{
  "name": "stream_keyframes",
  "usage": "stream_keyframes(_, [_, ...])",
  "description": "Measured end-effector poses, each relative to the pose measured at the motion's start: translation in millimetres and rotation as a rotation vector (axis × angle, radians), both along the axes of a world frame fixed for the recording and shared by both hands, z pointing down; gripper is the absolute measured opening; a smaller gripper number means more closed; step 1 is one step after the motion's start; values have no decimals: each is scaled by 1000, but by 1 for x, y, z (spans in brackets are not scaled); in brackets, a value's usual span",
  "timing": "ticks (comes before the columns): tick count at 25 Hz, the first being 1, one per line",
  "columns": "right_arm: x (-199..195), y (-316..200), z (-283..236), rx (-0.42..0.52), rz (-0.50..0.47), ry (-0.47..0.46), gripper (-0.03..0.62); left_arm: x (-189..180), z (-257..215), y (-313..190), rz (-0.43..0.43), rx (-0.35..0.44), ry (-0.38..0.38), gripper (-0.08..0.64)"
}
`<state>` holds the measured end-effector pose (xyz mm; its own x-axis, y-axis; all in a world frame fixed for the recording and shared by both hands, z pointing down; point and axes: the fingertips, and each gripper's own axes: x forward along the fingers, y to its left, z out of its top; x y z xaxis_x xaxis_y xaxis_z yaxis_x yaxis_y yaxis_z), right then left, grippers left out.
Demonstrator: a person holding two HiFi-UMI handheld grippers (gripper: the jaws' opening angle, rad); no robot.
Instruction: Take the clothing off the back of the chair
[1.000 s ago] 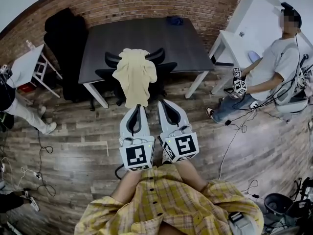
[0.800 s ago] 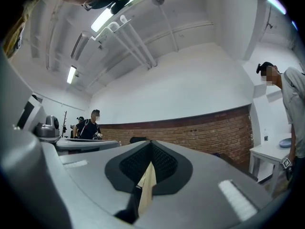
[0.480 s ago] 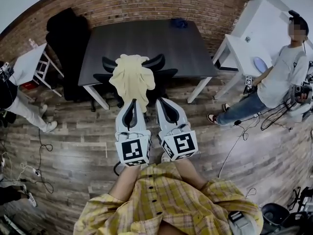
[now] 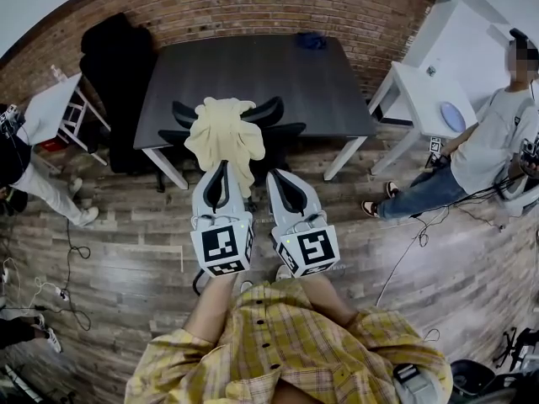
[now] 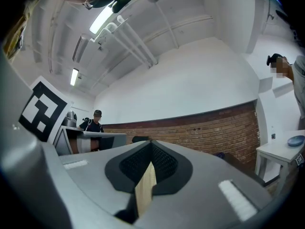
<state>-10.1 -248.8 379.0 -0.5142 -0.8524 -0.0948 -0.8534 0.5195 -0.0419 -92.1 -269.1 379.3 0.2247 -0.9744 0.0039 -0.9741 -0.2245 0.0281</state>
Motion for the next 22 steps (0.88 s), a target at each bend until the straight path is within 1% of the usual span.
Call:
stream_keyframes(7, [2,-8,5,-10,-16,-3,0,0,7,-13,-4,-27,-14,0])
stream_keyframes(9, [2,-10,4,-10,-16,-4,0,0,6,-16,0,-32,-18,41])
stream_keyframes(13, [1,-13,3,-6,-20,-6,0,-1,5,-23,-2,-33,-25,47])
stream_keyframes(22, [5,-18,7,-6,-18,-7,0,-4,4,-40,-15,-36,-44,97])
